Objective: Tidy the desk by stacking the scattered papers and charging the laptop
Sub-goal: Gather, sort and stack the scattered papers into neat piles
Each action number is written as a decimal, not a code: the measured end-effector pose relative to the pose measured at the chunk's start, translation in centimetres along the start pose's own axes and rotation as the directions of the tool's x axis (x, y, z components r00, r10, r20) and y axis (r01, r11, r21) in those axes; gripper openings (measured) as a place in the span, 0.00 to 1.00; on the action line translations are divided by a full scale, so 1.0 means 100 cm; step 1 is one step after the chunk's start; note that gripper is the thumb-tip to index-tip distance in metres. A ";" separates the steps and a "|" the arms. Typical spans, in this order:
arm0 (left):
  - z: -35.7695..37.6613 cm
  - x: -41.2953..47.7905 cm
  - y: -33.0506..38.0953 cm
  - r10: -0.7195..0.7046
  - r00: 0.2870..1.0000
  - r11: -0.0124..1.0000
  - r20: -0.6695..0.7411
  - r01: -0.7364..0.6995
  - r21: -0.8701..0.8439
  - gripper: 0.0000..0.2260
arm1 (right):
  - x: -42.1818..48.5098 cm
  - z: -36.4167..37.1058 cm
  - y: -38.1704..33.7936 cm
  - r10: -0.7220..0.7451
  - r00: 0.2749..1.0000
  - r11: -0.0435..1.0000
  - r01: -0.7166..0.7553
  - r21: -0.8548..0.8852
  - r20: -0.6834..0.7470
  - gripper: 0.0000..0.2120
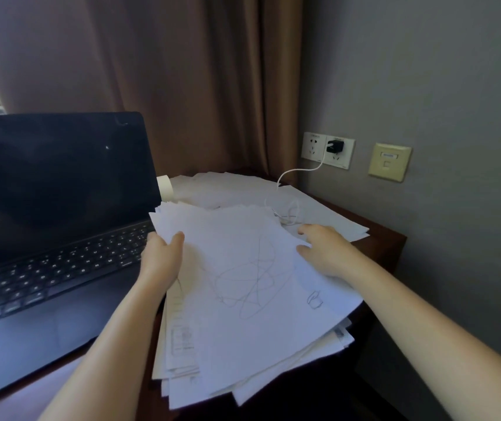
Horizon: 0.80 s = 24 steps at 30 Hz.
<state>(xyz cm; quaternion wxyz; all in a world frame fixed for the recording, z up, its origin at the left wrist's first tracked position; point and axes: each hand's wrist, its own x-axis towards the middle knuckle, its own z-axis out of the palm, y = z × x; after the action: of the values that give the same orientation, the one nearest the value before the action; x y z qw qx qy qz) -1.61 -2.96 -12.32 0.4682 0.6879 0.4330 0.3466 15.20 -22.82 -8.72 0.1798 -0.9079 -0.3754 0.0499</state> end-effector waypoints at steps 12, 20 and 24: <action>-0.007 0.001 -0.002 0.075 0.997 0.997 -0.007 -0.075 0.028 0.19 | 0.024 -0.002 0.042 0.091 0.996 0.994 -0.090 0.057 -0.010 0.20; 0.005 -0.002 0.001 0.142 0.986 0.988 -0.086 -0.146 -0.045 0.14 | 0.088 -0.014 0.108 0.473 0.874 0.876 -0.451 0.173 -0.115 0.36; 0.007 0.004 0.000 0.144 0.987 0.988 -0.075 -0.148 -0.052 0.12 | 0.099 -0.018 0.100 0.507 0.851 0.835 -0.446 0.324 -0.134 0.34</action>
<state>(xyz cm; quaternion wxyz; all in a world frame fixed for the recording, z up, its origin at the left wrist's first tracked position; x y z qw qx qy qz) -0.89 -2.83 -12.54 0.4452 0.6913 0.3878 0.4165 29.27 -22.93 -10.27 0.3278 -0.9378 -0.1035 0.0478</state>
